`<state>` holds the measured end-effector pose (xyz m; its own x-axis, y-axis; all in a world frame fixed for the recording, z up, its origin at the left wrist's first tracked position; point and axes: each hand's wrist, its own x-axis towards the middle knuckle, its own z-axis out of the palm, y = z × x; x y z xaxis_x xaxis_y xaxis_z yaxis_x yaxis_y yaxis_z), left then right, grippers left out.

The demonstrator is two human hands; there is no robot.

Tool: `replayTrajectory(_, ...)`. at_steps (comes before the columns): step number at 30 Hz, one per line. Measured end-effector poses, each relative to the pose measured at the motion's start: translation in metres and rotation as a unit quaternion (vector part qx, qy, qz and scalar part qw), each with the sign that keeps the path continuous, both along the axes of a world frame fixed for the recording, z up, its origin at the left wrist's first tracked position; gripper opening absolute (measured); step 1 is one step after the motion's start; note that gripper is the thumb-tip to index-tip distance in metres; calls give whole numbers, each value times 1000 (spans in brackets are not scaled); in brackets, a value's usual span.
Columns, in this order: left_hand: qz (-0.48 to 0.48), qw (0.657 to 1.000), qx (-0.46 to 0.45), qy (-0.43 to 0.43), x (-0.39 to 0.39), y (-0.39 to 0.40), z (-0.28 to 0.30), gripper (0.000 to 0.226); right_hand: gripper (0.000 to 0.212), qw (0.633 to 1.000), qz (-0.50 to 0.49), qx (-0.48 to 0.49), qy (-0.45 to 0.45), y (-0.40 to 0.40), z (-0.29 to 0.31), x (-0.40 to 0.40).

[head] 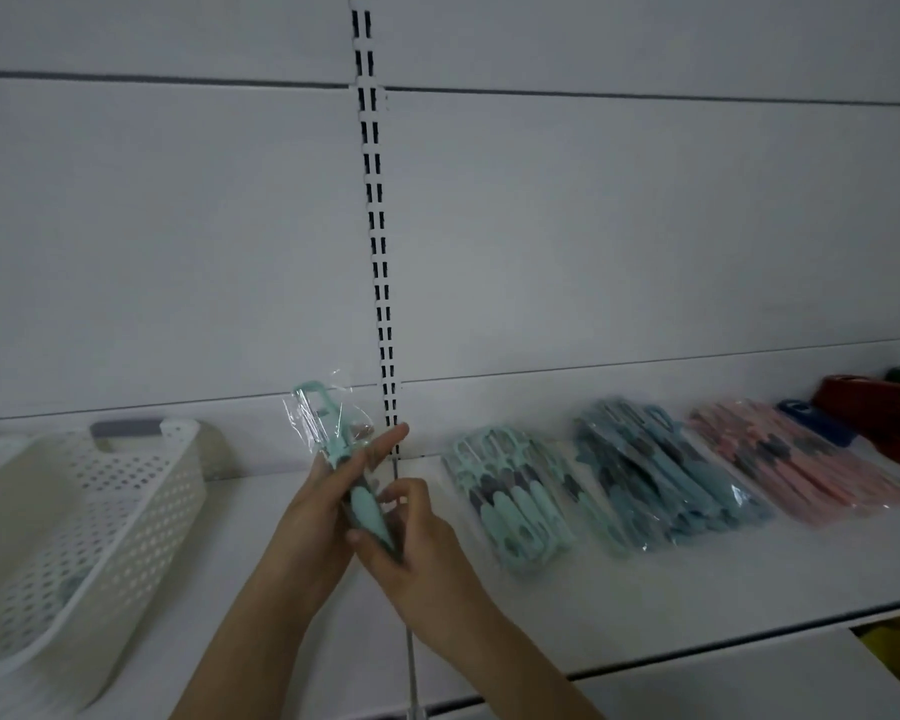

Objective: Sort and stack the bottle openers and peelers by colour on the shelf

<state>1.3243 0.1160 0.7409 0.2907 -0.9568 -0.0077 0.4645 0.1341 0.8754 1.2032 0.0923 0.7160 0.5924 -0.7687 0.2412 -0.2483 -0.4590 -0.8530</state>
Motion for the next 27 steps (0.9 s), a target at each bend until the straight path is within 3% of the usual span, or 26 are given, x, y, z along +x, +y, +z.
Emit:
replayTrajectory(2, -8, 1000, 6, -23, 1, -2, -2, 41, 31, 999, -30, -26, 10, -3, 4, -4)
replayTrajectory(5, -20, 999, 11, -39, 8, -8, -4, 74, 26, 990, -114, -76, 18, -17, 16, -27)
replayTrajectory(6, -8, 997, 29, -65, 9, -11, -6, 71, 27, 984, -150, -95, 18, -24, 21, -38)
replayTrajectory(8, 16, 975, 72, -209, 6, -16, -15, 46, 31, 962, -221, -149, 56, -43, 28, -62)
replayTrajectory(10, 12, 919, 91, -384, -9, -21, -23, 31, 40, 943, -256, -162, 139, -68, 27, -80)
replayTrajectory(13, -32, 802, 51, -595, -45, -31, -35, 67, 52, 913, -226, -143, 308, -94, 14, -97)
replayTrajectory(16, -110, 718, 59, -685, -78, -44, -42, 112, 59, 900, -196, -119, 370, -99, 4, -108)
replayTrajectory(19, -117, 659, 96, -737, -93, -56, -50, 130, 64, 912, -189, -74, 356, -101, -6, -107)
replayTrajectory(23, -68, 635, 63, -767, -73, -64, -66, 117, 54, 907, -189, -121, 357, -96, -5, -92)
replayTrajectory(27, -96, 692, 11, -716, -34, -54, -72, 117, 55, 940, -136, -81, 301, -87, -8, -82)
